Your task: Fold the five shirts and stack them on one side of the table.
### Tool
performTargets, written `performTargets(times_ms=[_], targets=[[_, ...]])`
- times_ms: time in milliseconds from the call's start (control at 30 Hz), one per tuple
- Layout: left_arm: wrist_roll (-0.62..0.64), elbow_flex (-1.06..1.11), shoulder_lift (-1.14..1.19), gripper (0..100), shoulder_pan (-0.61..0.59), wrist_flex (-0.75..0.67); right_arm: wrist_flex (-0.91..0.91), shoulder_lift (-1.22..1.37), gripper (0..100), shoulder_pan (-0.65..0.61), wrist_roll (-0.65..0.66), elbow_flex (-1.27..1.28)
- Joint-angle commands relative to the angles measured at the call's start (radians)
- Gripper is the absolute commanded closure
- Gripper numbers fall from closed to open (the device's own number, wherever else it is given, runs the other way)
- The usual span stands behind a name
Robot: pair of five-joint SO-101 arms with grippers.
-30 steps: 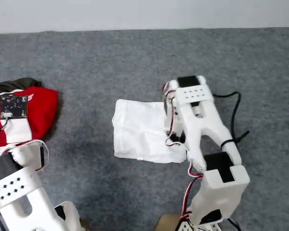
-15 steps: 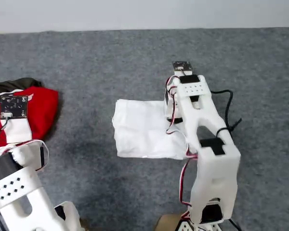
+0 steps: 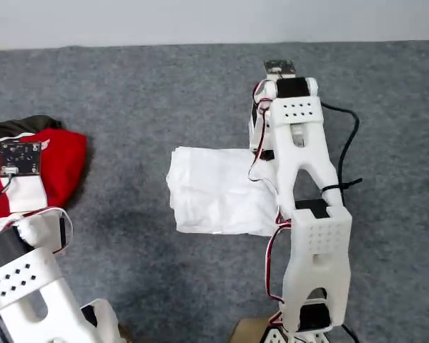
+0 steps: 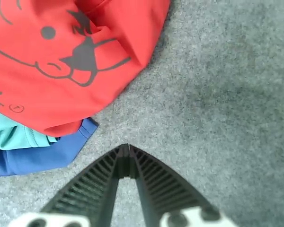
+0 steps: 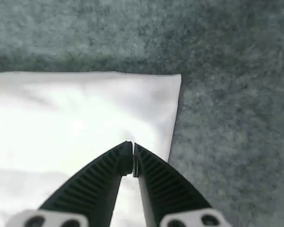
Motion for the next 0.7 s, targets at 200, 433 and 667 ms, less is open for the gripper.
performTargets(times_ms=[200, 433, 667], targets=[[-0.009, -0.004, -0.015, 100, 0.002, -0.028, 0.012, -0.008, 98.8, -0.186, 0.008, -0.06], [-0.009, -0.004, -0.015, 100, 0.002, -0.029, -0.168, 0.001, 98.8, -0.309, 0.04, -0.055], [-0.009, -0.004, -0.015, 100, 0.002, -0.025, -0.349, 0.136, 98.8, -0.346, 0.08, -0.06]])
